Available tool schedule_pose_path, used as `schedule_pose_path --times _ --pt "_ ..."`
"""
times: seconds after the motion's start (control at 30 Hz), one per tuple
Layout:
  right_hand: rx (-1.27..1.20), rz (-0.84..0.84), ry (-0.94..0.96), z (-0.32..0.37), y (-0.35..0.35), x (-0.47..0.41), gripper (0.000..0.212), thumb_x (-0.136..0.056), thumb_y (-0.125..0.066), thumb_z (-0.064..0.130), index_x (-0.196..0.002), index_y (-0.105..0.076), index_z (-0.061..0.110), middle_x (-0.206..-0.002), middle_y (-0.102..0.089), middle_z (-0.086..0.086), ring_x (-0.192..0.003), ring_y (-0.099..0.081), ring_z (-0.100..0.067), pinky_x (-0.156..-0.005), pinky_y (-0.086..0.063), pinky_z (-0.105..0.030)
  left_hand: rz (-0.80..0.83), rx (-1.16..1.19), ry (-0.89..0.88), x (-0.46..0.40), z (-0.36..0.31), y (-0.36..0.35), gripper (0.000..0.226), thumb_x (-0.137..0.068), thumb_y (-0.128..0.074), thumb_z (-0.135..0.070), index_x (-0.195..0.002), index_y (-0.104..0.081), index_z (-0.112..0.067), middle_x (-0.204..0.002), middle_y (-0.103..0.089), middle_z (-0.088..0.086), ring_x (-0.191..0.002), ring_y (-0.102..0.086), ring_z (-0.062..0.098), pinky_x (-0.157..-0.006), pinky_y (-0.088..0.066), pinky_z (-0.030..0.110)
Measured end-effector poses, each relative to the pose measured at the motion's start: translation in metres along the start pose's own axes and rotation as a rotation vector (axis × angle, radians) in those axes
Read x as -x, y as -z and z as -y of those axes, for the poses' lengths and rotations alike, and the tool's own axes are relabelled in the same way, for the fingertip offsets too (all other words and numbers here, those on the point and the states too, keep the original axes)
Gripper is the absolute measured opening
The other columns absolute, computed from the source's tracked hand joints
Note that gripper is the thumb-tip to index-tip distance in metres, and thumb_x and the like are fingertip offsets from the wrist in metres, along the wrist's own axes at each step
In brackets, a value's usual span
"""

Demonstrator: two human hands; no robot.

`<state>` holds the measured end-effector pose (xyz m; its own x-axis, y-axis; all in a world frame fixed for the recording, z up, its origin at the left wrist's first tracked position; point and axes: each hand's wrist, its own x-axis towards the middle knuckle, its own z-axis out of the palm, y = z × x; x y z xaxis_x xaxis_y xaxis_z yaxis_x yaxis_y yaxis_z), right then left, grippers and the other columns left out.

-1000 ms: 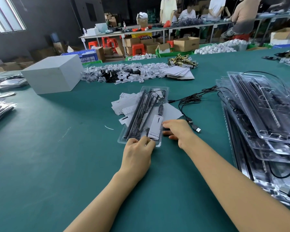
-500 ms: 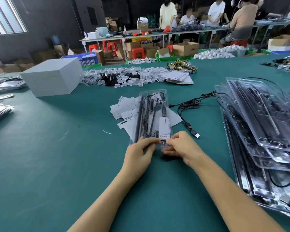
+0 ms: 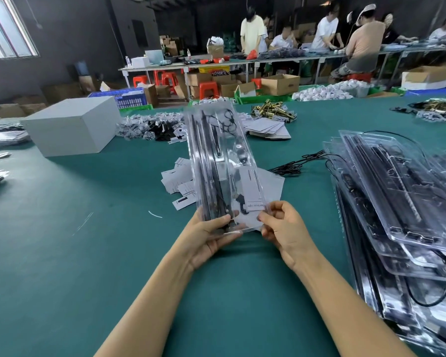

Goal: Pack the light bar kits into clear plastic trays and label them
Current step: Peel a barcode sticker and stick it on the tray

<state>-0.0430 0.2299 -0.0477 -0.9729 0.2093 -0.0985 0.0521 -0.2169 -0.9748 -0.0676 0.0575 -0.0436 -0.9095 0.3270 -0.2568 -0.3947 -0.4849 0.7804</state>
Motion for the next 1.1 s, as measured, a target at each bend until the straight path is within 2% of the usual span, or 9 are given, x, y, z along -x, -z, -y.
schedule_pose_path --times 0.13,0.2,0.27,0.37,0.5,0.63,0.83,1.0,1.1 --pt "-0.089 0.028 -0.101 0.0 -0.006 0.0 0.012 -0.088 -0.063 -0.001 -0.091 -0.056 0.009 -0.076 -0.057 -0.003 -0.051 -0.049 -0.008 -0.049 -0.043 -0.021 0.002 -0.058 -0.176 0.002 0.009 0.004 0.046 -0.083 -0.058 0.012 -0.122 -0.047 -0.011 -0.112 -0.069 0.019 -0.085 -0.07 0.041 -0.065 -0.059 0.038" --pt "-0.121 0.076 -0.139 0.002 -0.007 0.001 0.007 -0.089 -0.061 0.001 -0.089 -0.058 0.008 -0.078 -0.058 -0.005 -0.058 -0.054 -0.011 -0.052 -0.05 -0.021 0.002 -0.071 -0.213 0.003 0.012 0.005 0.045 -0.084 -0.059 0.011 -0.121 -0.047 -0.011 -0.111 -0.069 0.018 -0.085 -0.07 0.041 -0.066 -0.059 0.038" --pt "-0.196 0.104 -0.164 0.003 -0.007 0.003 0.01 -0.089 -0.06 -0.003 -0.086 -0.056 0.006 -0.079 -0.062 -0.009 -0.064 -0.063 -0.016 -0.058 -0.056 -0.025 0.011 -0.077 -0.239 0.004 0.015 0.004 0.044 -0.085 -0.059 0.011 -0.12 -0.047 -0.012 -0.111 -0.069 0.018 -0.087 -0.069 0.043 -0.068 -0.059 0.038" --pt "-0.251 0.062 -0.204 0.005 -0.007 0.005 0.015 -0.088 -0.057 -0.009 -0.084 -0.053 0.005 -0.081 -0.065 -0.013 -0.063 -0.066 -0.02 -0.054 -0.056 -0.026 0.021 -0.111 -0.271 0.004 0.021 0.0 0.044 -0.087 -0.059 0.01 -0.122 -0.047 -0.013 -0.116 -0.067 0.02 -0.095 -0.065 0.049 -0.075 -0.059 0.045" --pt "-0.31 0.021 -0.233 0.004 -0.008 0.004 0.022 -0.088 -0.052 -0.014 -0.079 -0.051 0.007 -0.077 -0.063 -0.013 -0.059 -0.063 -0.018 -0.055 -0.053 -0.027 0.024 -0.179 -0.337 0.007 0.025 -0.004 0.044 -0.086 -0.062 0.008 -0.121 -0.049 -0.014 -0.114 -0.067 0.018 -0.091 -0.068 0.043 -0.076 -0.058 0.044" --pt "-0.289 -0.041 -0.179 0.002 -0.012 0.004 0.026 -0.088 -0.051 -0.015 -0.077 -0.049 0.008 -0.076 -0.061 -0.011 -0.061 -0.059 -0.018 -0.059 -0.05 -0.028 -0.028 -0.282 -0.404 0.007 0.029 -0.006 0.046 -0.082 -0.067 0.005 -0.12 -0.051 -0.016 -0.114 -0.066 0.018 -0.104 -0.064 0.042 -0.088 -0.054 0.051" --pt "-0.081 -0.137 -0.056 -0.001 -0.014 0.001 0.024 -0.088 -0.053 -0.012 -0.078 -0.049 0.009 -0.077 -0.055 -0.008 -0.061 -0.057 -0.016 -0.059 -0.045 -0.027 -0.029 -0.267 -0.365 0.007 0.031 -0.009 0.04 -0.087 -0.062 0.007 -0.119 -0.049 -0.012 -0.112 -0.068 0.018 -0.091 -0.07 0.035 -0.077 -0.058 0.038" --pt "-0.024 -0.138 -0.056 0.002 -0.013 0.0 0.024 -0.088 -0.054 -0.01 -0.077 -0.048 0.011 -0.074 -0.056 -0.007 -0.059 -0.058 -0.014 -0.054 -0.043 -0.024 -0.049 -0.228 -0.347 0.006 0.028 -0.008 0.037 -0.086 -0.064 0.003 -0.12 -0.051 -0.004 -0.107 -0.069 0.016 -0.09 -0.068 0.032 -0.07 -0.057 0.031" --pt "0.018 -0.094 -0.05 0.012 -0.002 0.002 0.023 -0.088 -0.056 -0.008 -0.077 -0.05 0.011 -0.075 -0.06 -0.007 -0.058 -0.06 -0.014 -0.051 -0.045 -0.023 -0.104 -0.214 -0.363 0.003 0.024 -0.004 0.037 -0.087 -0.066 -0.004 -0.121 -0.053 -0.004 -0.11 -0.07 0.012 -0.099 -0.069 0.029 -0.08 -0.058 0.039"
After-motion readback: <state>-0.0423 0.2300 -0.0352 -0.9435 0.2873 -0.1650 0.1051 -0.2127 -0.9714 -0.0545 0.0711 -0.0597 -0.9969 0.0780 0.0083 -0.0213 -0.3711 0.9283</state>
